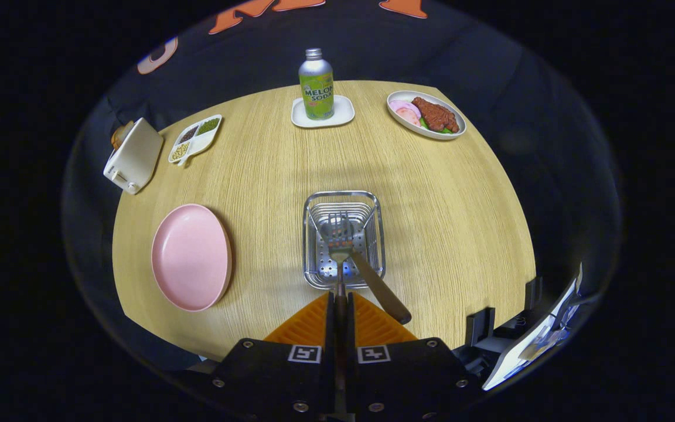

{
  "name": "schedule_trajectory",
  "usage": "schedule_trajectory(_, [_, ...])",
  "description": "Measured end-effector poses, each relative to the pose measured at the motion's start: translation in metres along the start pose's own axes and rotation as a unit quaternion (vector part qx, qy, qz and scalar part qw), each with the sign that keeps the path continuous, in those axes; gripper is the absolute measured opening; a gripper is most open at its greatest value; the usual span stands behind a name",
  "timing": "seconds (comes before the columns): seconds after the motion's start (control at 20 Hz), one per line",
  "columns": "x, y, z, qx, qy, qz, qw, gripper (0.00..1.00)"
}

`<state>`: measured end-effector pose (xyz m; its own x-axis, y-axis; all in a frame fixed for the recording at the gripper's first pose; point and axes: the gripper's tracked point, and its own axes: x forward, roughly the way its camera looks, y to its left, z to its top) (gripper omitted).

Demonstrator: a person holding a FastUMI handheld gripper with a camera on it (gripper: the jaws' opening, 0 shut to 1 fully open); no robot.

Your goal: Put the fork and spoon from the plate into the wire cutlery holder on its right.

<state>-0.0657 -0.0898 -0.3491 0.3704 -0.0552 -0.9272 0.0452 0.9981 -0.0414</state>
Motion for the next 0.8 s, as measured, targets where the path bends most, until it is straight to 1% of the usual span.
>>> schedule_trajectory(0.1, [0.0, 0.0, 0.003, 0.0, -0.004, 0.006, 1.0, 0.08])
schedule_trajectory(0.25, [-0.004, 0.003, 0.021, -0.003, -0.038, 0.019, 0.999, 0.1])
schedule_trajectory(0.35, [-0.012, 0.003, 0.036, -0.005, -0.072, 0.022, 0.997, 0.11])
schedule_trajectory(0.45, [-0.027, 0.007, 0.06, -0.001, -0.124, 0.03, 0.992, 0.11])
schedule_trajectory(0.55, [-0.048, 0.007, 0.084, -0.001, -0.182, 0.033, 0.983, 0.11])
schedule_trajectory(0.7, [-0.083, 0.012, 0.118, 0.007, -0.26, 0.04, 0.965, 0.12])
schedule_trajectory(0.8, [-0.113, 0.013, 0.135, 0.014, -0.308, 0.048, 0.95, 0.15])
